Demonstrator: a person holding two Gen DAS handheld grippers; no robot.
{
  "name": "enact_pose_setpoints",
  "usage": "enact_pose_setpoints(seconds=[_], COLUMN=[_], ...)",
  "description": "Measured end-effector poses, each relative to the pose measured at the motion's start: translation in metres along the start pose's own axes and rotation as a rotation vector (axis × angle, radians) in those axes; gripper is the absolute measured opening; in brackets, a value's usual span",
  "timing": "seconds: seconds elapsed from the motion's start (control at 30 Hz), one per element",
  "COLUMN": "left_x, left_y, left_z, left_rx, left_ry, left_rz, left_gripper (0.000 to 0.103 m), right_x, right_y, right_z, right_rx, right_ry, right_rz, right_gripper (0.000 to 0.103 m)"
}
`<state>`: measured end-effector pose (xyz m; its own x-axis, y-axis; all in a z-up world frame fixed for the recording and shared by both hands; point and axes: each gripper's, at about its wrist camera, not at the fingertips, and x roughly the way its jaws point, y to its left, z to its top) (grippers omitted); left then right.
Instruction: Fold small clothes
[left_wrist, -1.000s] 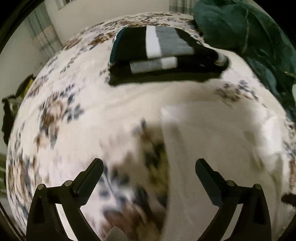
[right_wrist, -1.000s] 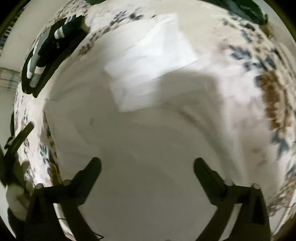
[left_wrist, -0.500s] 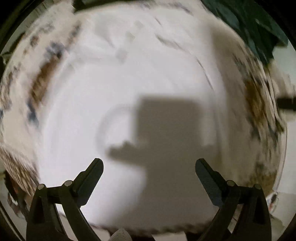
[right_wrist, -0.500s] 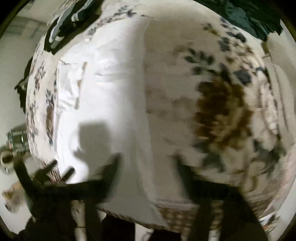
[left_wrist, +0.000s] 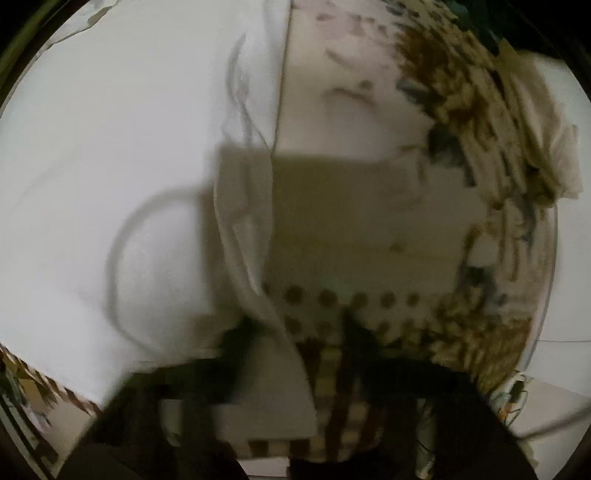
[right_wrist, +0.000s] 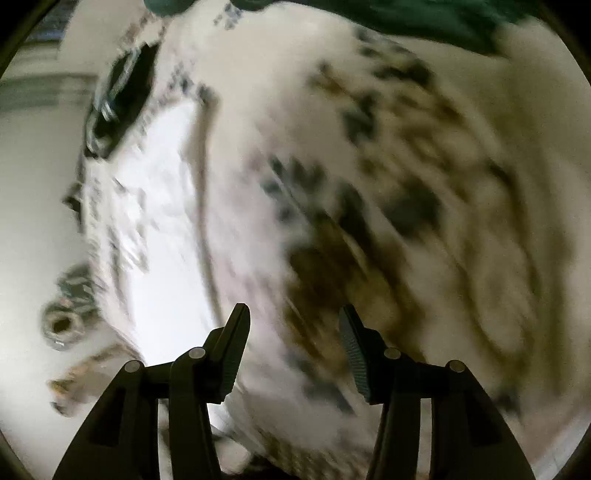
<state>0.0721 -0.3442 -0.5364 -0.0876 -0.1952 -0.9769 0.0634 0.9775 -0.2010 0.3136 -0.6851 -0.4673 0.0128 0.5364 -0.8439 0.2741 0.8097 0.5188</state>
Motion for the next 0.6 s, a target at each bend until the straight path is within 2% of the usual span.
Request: enact_pose_setpoints(seconds=[0.07,0.13,0.27,0.37,0.4,0.43,0.47,0.53,0.6], left_x=[-0.006,-0.022,-0.052,-0.067,-0.074,-0.078,-0.086,-0.103,-0.11], left_y=[0.013,0.03,0.057,0.073,0.078,0.078,0.082,0.097,0.095], left_z=[0.0,0.0,-0.004,-0.014,-0.016,-0.021,-0.028,-0.033,-0.04], left_rx=[-0.031,-0.059,-0.1,-0.134,-0.147,-0.164,-0.189,-0.213,-0.232], left_ry=[-0.041,-0.102,-0.175,-0.215,-0.223,-0.229,-0.239,-0.262,-0.287], left_rz=[-0.026,-0.051,-0.067,-0.071,-0.073,-0.081,-0.092,-0.106,-0.107], left_gripper=[0.003,0.001,0.0,0.0,0.0,0.0,0.0,0.0,0.0], right_x=[0.019,0.04,0.081,0.104,0.108,0.11,0.109,0.108,0.097], right_y=[0.011,0.025,0.053,0.073,0.079,0.089,0.1,0.119,0.141], right_z=[0.04,0.075,0.135,0.156,0.156,0.158,0.159,0.154,0.149], right_rx=[-0.001,0.001,0.048,0.081,0.083,0.066,0.042,0.006,-0.03], right_ry=[-0.011,-0.025,-0.021,-0.003,-0.015,-0.026,-0.03,-0.046,-0.052], right_rz=[0.089,0.124,0.225,0.237,0.22,0.187,0.137,0.113,0.105], right_gripper=[0.053,0.053,0.053,0.052,0.047,0.014,0.004,0.004,0.004])
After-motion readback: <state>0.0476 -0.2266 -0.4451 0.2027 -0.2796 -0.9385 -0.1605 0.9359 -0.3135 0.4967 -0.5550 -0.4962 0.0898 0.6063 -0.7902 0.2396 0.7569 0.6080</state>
